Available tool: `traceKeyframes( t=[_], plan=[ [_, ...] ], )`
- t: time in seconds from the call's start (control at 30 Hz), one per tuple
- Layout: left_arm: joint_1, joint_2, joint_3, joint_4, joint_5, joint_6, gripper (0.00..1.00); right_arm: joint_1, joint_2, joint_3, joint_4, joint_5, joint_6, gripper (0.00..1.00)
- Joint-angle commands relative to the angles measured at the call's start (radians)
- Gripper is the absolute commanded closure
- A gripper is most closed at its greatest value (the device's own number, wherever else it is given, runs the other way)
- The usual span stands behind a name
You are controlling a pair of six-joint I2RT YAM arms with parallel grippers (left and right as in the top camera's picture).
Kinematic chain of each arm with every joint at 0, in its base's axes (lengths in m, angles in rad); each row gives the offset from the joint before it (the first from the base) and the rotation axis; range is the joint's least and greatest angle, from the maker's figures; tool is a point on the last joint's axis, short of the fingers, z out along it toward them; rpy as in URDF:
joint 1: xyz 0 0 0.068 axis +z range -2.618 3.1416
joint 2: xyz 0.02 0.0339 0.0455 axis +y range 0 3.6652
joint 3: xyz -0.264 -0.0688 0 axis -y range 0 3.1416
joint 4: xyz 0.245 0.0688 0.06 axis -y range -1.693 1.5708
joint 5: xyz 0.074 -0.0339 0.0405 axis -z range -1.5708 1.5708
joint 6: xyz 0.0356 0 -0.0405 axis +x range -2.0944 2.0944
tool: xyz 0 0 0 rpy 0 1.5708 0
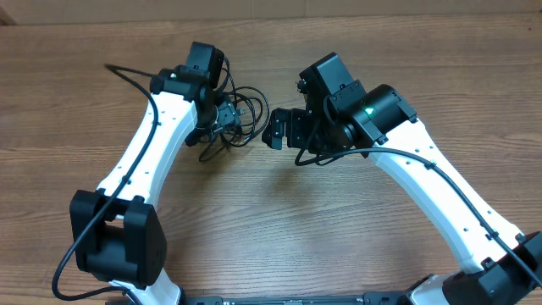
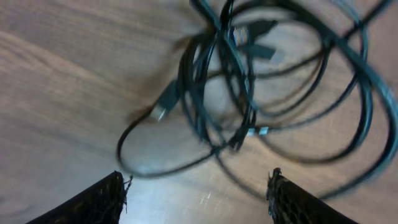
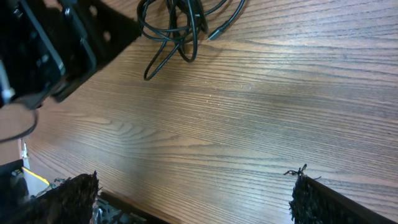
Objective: Untangle cables
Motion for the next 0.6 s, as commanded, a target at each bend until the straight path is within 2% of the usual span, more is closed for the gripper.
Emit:
traceKeyframes(
  t=[0.0,0.13,0.27,0.57],
  plan=[
    [-0.002,0.008,-0.057,0.086,-0.012,-0.076,0.25,0.000,0.008,-0.005,0.009,0.010,-0.007,0.00],
    [-0.002,0.010,-0.111,0.202,-0.003,-0.076,0.31,0.000,0.017,-0.005,0.008,0.010,-0.007,0.00],
    [-0.002,0.011,-0.165,0.305,0.047,-0.077,0.32,0.000,0.035,-0.005,0.008,0.010,-0.005,0.00],
    [-0.008,0.040,-0.191,0.338,0.057,-0.102,0.38,0.000,0.082,-0.005,0.008,0.006,-0.004,0.00]
  ],
)
